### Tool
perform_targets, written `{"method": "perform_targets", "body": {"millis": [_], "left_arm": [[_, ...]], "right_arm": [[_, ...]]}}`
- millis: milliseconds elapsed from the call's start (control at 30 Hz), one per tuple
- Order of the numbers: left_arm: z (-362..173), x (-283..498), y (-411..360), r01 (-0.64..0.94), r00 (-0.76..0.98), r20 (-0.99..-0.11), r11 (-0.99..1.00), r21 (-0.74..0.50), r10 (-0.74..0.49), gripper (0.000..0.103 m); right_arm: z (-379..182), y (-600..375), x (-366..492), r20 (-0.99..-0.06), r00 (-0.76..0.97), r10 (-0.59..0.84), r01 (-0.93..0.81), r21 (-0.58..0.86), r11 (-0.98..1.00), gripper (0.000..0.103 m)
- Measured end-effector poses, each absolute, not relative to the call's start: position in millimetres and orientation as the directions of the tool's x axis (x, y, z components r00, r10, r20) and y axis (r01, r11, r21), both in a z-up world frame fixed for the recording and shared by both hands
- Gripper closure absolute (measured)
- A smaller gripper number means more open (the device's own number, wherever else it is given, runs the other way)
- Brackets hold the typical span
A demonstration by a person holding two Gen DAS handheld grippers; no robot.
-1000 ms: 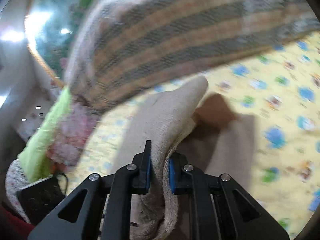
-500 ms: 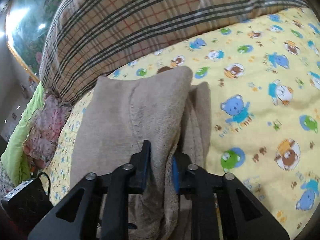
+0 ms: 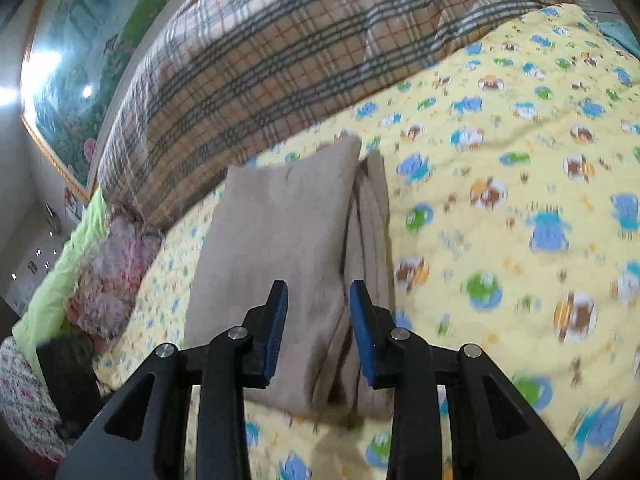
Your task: Fold small clothes
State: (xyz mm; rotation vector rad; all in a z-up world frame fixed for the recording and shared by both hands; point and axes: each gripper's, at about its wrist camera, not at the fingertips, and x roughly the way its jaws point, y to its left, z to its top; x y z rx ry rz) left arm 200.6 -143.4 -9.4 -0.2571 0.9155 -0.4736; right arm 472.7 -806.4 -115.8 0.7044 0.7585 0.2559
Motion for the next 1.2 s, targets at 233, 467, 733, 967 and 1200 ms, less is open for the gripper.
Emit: {"method": "perform_targets", "body": {"millis": [233,467,733,967,1200], "left_arm": [[-21.5,230.8,-121.5,0.194,0.495,-0.702,0.853,-0.485,-0.512,0.034],[-41.6,264.0,-130.2,0.135,0.441,-0.737,0.850,-0.509,-0.512,0.034],[-54.3,271.6,-156.7,0.162,0.436,-0.798,0.908,-0.386,-0.417,0.031],[-46.8,273.6,-156.5,0.182,0.418,-0.803,0.905,-0.384,-0.425,0.031],[-21.8,287.5,-136.4,0.174,0.455,-0.772,0.895,-0.411,-0.443,0.021]], "right_arm": [[-134.9,-784.1,456.8,-0.591,0.671,0.447,0.045,0.635,0.771,0.069],[-131.7,-776.6,464.9,-0.627,0.642,0.441,0.023,0.591,0.806,0.096],[-133.9,-800.6,460.3,-0.667,0.640,0.381,0.074,0.547,0.834,0.096],[-134.8,-802.6,458.5,-0.651,0.656,0.383,0.072,0.559,0.826,0.092],[-105.6,-809.9,459.8,-0.602,0.723,0.338,0.068,0.548,0.834,0.046]]}}
